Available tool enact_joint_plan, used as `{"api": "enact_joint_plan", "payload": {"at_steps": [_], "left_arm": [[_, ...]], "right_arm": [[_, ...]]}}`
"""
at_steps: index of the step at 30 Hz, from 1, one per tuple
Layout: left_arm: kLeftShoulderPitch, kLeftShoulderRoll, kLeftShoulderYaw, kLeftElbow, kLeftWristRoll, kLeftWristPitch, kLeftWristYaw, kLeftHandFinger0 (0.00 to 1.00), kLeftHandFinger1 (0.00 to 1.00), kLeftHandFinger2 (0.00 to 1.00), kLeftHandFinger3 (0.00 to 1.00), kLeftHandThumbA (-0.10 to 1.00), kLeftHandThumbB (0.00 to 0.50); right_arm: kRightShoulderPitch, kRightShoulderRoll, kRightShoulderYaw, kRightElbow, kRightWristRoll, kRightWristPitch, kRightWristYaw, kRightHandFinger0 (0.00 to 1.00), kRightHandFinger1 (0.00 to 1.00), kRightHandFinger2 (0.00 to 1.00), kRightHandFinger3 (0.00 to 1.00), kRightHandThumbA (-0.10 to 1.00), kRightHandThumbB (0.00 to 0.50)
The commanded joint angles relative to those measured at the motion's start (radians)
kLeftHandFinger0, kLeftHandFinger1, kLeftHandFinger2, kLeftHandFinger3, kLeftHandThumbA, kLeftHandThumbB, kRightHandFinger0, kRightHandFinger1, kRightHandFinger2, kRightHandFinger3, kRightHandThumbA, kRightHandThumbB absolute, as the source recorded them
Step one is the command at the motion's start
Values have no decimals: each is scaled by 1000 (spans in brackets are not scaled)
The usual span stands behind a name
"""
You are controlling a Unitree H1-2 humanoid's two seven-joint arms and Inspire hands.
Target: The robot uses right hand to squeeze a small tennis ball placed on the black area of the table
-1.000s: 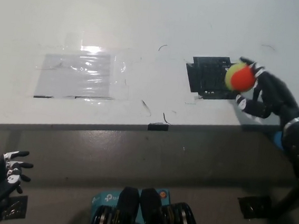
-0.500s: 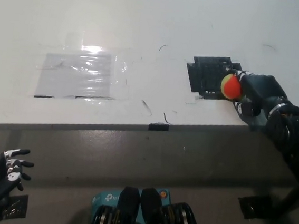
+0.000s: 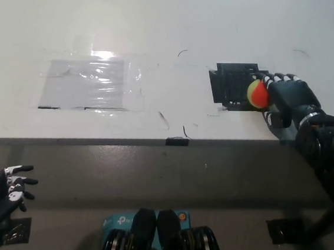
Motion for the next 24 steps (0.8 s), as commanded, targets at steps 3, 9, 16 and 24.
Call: {"api": "enact_joint_plan", "payload": {"at_steps": [3,9,16,24], "left_arm": [[1,24,13,-21,-12,-16,-7,355,459,585,709,204,0],[23,19,15,-37,-9,-7,-1,359,454,581,693,126,0],[28,20,14,-36,0,0,6,376,468,606,725,157,0],[41,20,23,-31,-18,-27,-5,392,487,619,732,157,0]], "right_arm": [[2,6,-75,-113,26,25,57,1000,1000,1000,1000,359,389],[31,18,-119,-196,42,27,95,1000,1000,1000,1000,394,474],[63,11,-161,-289,60,23,139,1000,1000,1000,1000,383,485],[79,-3,-172,-324,4,88,153,1000,1000,1000,1000,355,484]]}}
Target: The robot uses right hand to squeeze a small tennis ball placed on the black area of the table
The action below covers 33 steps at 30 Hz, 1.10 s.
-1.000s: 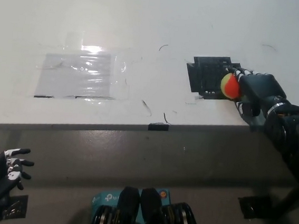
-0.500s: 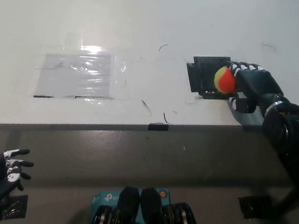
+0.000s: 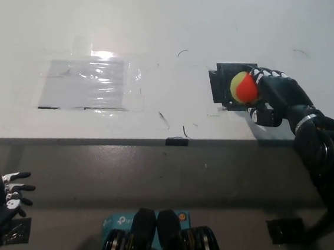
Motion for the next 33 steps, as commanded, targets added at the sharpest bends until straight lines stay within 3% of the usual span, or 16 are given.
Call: {"api": "enact_joint_plan", "payload": {"at_steps": [1,3,5,6,8,15,18,26,33], "left_arm": [[9,21,18,-31,-12,-26,-3,383,480,616,732,166,0],[8,22,16,-37,-10,-21,-3,382,475,603,726,172,0],[7,21,17,-35,-9,-22,0,387,470,598,719,191,0],[6,21,17,-35,-11,-22,-1,377,464,592,711,163,0],[7,19,16,-32,-8,-24,0,385,481,618,725,187,0],[-1,18,16,-34,-13,-28,-2,388,472,584,685,306,8],[-3,19,15,-26,-11,-41,-4,370,464,572,671,273,6],[-1,18,15,-33,-11,-27,1,373,471,582,689,302,3],[19,17,20,-41,-14,-25,1,367,466,555,651,203,0]], "right_arm": [[-17,-33,-24,-35,-41,49,12,1000,1000,1000,1000,381,497],[-16,-38,-25,-34,-51,57,10,1000,1000,1000,1000,405,500],[-25,-50,-4,-19,-94,79,17,1000,1000,1000,1000,649,500],[-30,-57,11,-9,-118,84,23,1000,1000,1000,1000,825,500],[-36,-66,30,3,-137,83,42,1000,1000,1000,1000,1000,500],[-41,-66,53,42,-148,41,28,1000,1000,1000,1000,903,500],[-35,-59,55,48,-145,26,20,1000,1000,1000,1000,917,500],[-14,-39,20,11,-99,19,19,1000,1000,1000,1000,738,500],[40,-48,-39,-124,-61,26,39,1000,1000,1000,1000,705,500]]}}
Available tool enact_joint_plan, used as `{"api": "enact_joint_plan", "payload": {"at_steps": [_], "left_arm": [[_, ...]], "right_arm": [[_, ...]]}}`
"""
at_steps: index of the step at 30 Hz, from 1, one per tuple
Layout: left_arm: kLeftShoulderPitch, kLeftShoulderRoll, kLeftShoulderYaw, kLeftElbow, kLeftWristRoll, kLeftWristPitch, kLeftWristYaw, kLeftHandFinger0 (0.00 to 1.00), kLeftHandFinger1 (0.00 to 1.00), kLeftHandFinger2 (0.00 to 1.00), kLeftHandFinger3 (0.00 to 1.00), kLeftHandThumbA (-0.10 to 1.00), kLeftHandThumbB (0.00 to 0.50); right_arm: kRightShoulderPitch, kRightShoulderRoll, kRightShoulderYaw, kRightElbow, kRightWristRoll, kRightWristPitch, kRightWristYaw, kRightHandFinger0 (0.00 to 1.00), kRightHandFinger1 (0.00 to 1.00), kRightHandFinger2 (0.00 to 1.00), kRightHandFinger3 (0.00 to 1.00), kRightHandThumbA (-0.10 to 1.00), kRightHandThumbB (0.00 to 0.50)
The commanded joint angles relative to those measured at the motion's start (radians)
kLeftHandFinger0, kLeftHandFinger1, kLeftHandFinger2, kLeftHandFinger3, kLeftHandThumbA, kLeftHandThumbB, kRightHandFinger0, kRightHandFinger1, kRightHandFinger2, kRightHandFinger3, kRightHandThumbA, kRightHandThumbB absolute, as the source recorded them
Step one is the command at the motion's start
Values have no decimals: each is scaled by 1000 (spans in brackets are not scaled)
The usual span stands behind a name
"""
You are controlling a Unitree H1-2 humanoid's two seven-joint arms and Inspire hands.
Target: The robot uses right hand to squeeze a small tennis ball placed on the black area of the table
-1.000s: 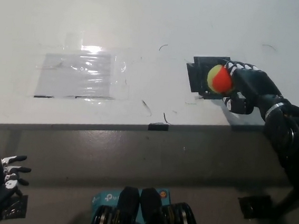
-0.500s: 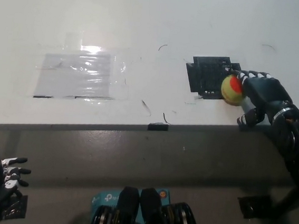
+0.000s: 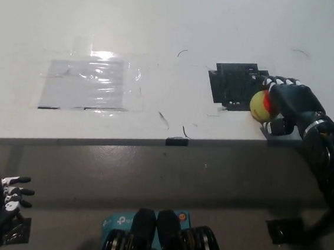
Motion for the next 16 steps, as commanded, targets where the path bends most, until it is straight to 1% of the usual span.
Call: {"api": "enact_joint_plan", "payload": {"at_steps": [1,4,5,7,8,11,13,14,15,16], "left_arm": [[8,19,18,-37,-12,-15,0,382,470,562,662,211,0],[12,23,16,-45,-1,-10,3,400,486,579,684,210,0],[12,21,17,-46,-1,-8,6,381,469,570,686,188,0],[13,21,20,-43,-4,-5,7,378,468,571,703,180,0],[13,19,22,-41,-10,-13,4,376,463,558,675,138,0],[12,18,23,-39,-8,-13,4,386,472,575,687,147,0],[11,22,22,-37,-1,-14,3,379,466,575,689,171,0],[12,21,23,-42,0,-7,5,375,462,566,686,165,0],[13,19,24,-50,-1,3,8,371,462,569,688,161,0],[13,19,24,-50,-1,3,8,371,462,569,688,161,0]], "right_arm": [[14,-24,-57,-125,36,2,16,1000,1000,1000,1000,719,500],[39,-38,-105,-209,60,19,37,1000,1000,1000,1000,715,500],[62,-59,-145,-262,77,12,27,1000,1000,1000,1000,770,500],[80,-73,-186,-330,89,29,48,1000,1000,1000,1000,776,500],[94,-84,-210,-373,95,42,62,1000,1000,1000,1000,790,500],[139,-109,-290,-468,130,61,70,1000,1000,1000,1000,728,500],[175,-124,-344,-519,161,69,71,1000,1000,1000,1000,713,500],[192,-127,-367,-541,176,71,69,1000,1000,1000,1000,712,500],[219,-126,-401,-569,205,71,64,1000,1000,1000,1000,683,500],[219,-126,-401,-569,205,71,64,1000,1000,1000,1000,683,500]]}}
